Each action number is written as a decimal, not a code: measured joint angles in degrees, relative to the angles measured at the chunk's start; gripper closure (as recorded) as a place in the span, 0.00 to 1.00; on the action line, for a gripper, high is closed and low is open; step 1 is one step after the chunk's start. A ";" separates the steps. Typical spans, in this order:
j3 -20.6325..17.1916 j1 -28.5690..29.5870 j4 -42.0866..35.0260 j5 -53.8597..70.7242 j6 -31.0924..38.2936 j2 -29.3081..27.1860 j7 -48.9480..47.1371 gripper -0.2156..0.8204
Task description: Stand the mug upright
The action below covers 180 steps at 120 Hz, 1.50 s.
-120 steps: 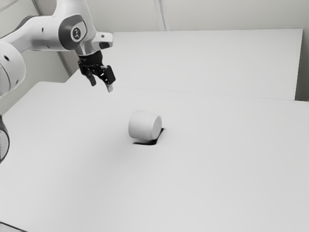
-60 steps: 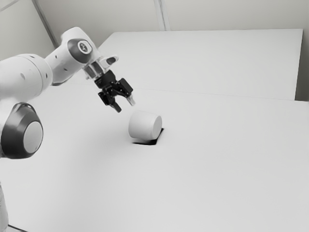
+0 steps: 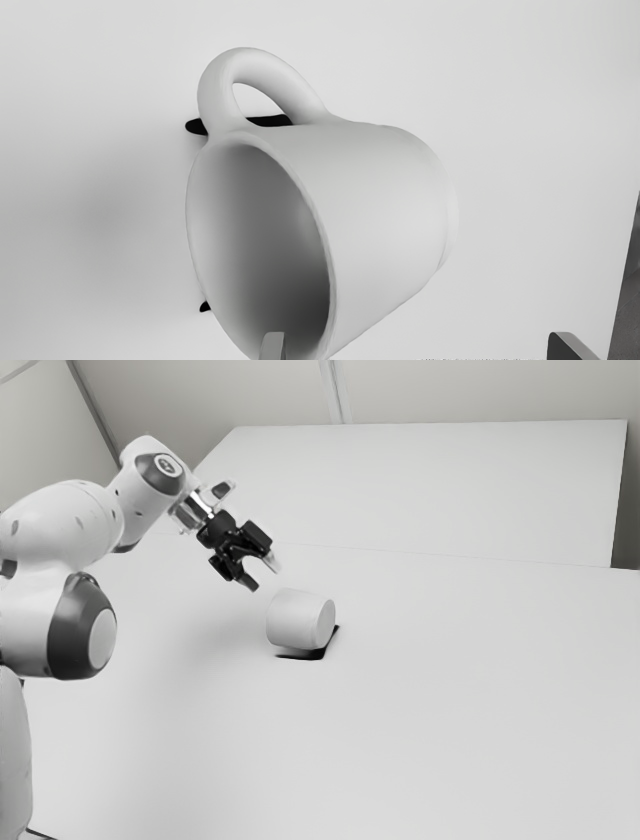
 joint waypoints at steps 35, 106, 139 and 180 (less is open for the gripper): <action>0.03 1.28 -3.02 -5.81 -3.84 1.71 3.20 0.25; 0.02 0.19 -3.21 -13.18 -5.87 5.04 9.18 0.24; 0.08 -0.38 -3.12 -14.05 -5.84 4.91 10.29 0.53; 0.33 -1.07 -3.05 -13.82 -5.73 4.49 11.09 0.91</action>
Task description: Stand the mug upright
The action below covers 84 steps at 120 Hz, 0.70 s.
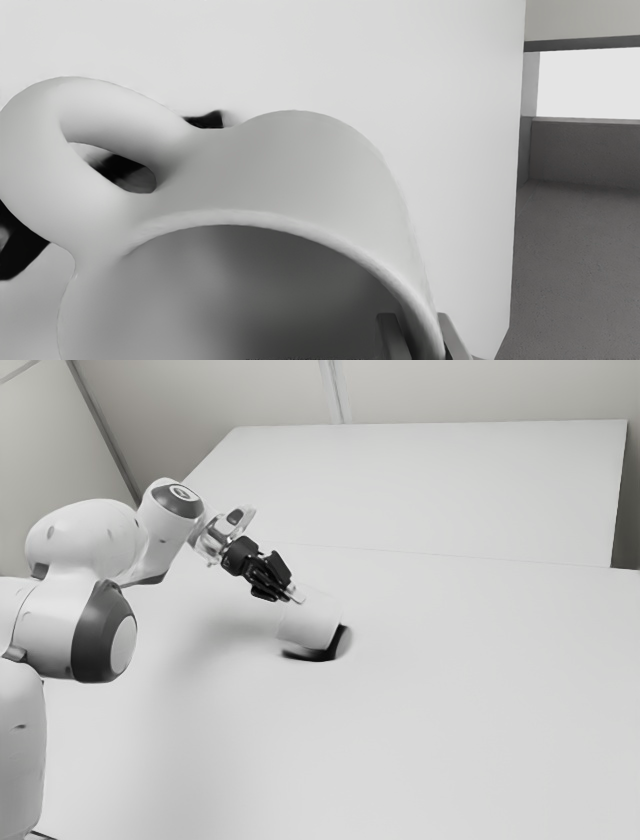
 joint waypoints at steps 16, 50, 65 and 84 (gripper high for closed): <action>0.05 -0.01 0.14 0.49 0.10 -0.61 0.23 0.95; -0.29 -0.85 -0.16 3.42 1.39 -4.72 0.56 0.97; -2.09 -3.27 -3.23 12.25 5.05 -11.19 0.65 0.97; -9.02 -3.92 -8.04 27.50 12.59 -17.70 0.67 0.97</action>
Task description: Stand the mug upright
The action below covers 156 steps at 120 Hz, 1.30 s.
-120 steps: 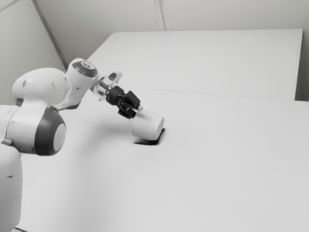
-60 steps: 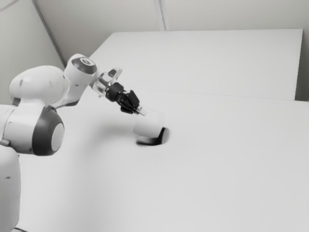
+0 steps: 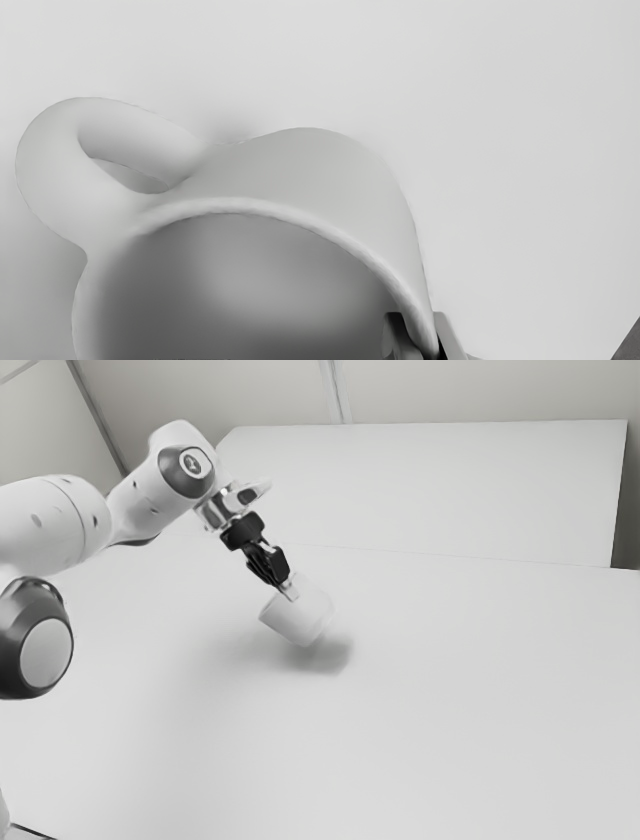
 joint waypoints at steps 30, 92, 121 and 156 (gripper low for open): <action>-8.95 -0.10 -5.79 26.62 10.94 -6.06 -1.20 0.97; -12.36 -1.58 -18.30 47.20 19.11 -10.82 -14.18 0.97; -12.36 -1.34 -20.56 47.17 19.91 -10.18 -19.21 0.97; -12.45 -1.17 -21.87 46.83 21.57 -9.68 -23.70 0.97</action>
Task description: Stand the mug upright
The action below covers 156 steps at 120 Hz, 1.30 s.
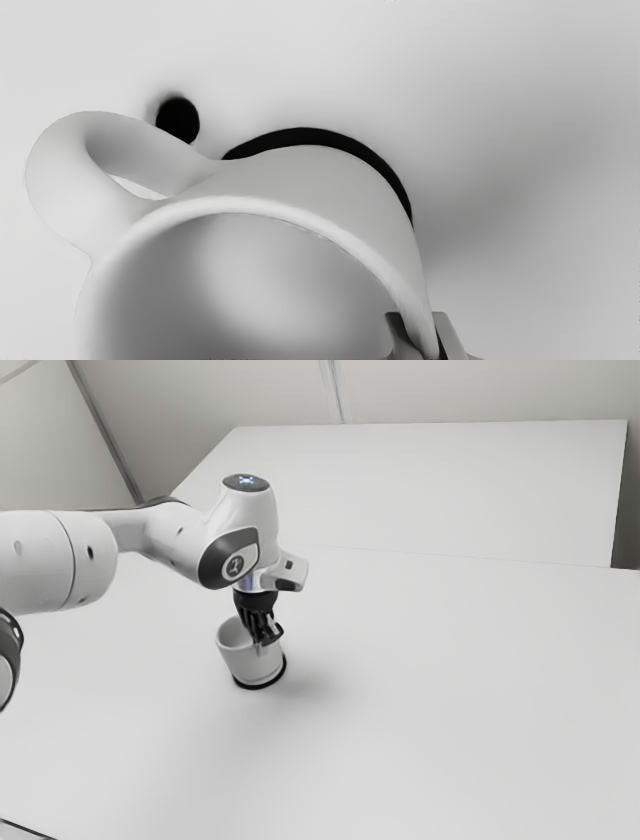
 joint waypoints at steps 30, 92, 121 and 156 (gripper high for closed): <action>0.00 -0.01 0.07 -0.68 0.13 -0.54 -2.22 0.57; 0.81 3.10 20.87 -4.82 -10.18 -3.93 -4.47 0.26; -10.22 14.52 31.05 -7.67 -19.68 0.18 -3.59 0.24; -13.97 19.85 40.81 -9.05 -24.97 4.07 -2.22 0.23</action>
